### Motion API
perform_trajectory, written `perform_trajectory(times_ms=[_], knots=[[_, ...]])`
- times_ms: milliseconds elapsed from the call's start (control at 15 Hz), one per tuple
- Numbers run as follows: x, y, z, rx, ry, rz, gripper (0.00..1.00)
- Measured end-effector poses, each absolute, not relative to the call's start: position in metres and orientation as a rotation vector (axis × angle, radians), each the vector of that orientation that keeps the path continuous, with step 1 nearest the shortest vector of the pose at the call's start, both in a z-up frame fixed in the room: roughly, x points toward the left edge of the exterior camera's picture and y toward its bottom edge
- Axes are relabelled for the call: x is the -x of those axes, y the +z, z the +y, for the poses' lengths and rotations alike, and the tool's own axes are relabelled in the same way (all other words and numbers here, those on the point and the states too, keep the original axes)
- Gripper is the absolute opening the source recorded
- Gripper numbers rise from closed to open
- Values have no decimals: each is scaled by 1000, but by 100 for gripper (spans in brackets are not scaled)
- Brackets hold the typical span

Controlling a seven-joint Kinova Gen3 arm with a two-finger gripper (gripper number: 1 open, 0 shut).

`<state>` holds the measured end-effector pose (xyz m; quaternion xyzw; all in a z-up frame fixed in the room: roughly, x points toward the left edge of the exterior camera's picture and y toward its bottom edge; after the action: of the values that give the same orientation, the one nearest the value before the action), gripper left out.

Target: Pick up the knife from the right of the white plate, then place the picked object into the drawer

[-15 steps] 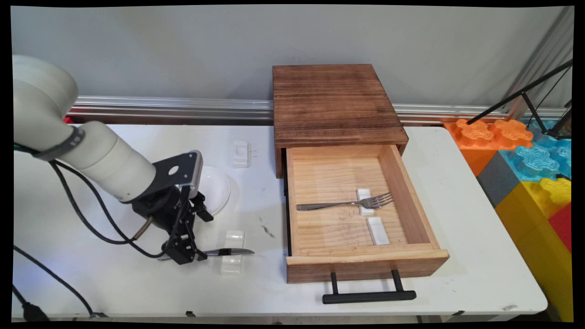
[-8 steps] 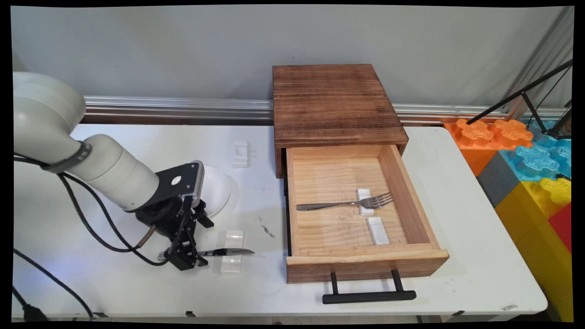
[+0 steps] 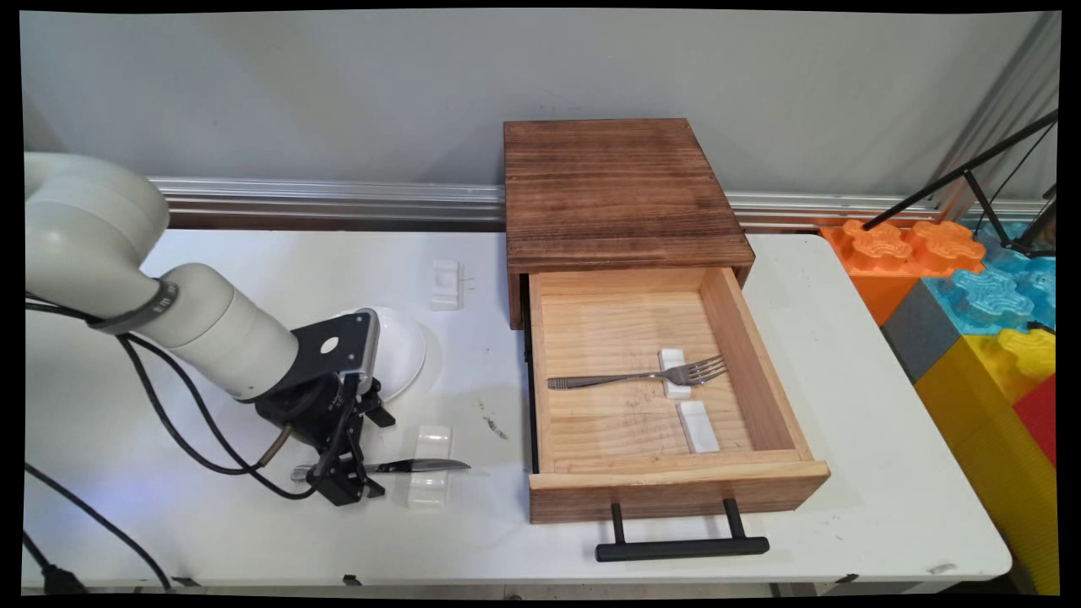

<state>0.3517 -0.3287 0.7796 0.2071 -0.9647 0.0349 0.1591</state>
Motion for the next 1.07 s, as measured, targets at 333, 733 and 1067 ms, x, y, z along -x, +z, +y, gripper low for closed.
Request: perform_trajectory(times_ms=[333,733,1067], knots=[[-353,772,-328,-594,104,-2763,100],[-354,768,-329,-583,110,-2767,0],[-354,770,-330,-589,106,-2769,0]])
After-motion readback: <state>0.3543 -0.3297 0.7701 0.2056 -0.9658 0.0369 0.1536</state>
